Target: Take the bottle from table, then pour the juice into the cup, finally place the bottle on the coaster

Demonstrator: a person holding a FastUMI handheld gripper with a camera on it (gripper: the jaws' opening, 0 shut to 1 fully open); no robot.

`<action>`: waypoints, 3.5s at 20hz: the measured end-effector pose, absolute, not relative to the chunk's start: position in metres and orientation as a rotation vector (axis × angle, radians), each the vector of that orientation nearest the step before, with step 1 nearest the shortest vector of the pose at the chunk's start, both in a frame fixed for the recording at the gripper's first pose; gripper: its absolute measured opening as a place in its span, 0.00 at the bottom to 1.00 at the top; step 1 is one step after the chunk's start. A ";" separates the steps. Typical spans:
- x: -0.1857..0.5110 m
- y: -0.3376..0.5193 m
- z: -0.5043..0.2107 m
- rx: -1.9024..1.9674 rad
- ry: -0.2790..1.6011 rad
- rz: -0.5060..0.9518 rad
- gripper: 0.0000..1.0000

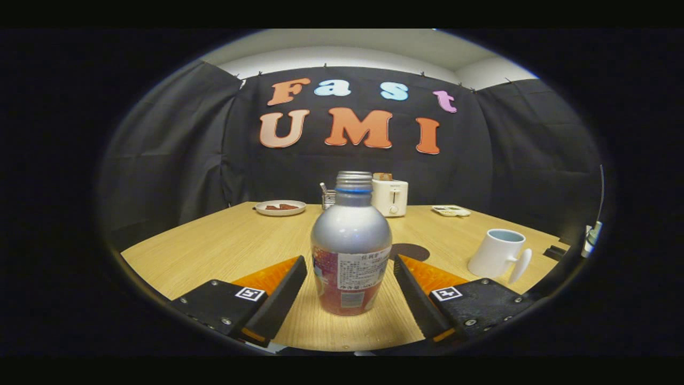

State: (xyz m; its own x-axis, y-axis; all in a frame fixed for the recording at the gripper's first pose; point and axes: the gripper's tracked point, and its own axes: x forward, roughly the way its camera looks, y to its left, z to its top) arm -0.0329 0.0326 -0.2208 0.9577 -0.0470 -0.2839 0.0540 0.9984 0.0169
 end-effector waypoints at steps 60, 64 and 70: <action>0.028 -0.034 -0.190 1.347 0.109 -0.133 0.74; 0.035 -0.050 -0.187 1.467 0.068 -0.151 0.74; 0.039 -0.057 -0.189 1.573 0.062 -0.176 0.74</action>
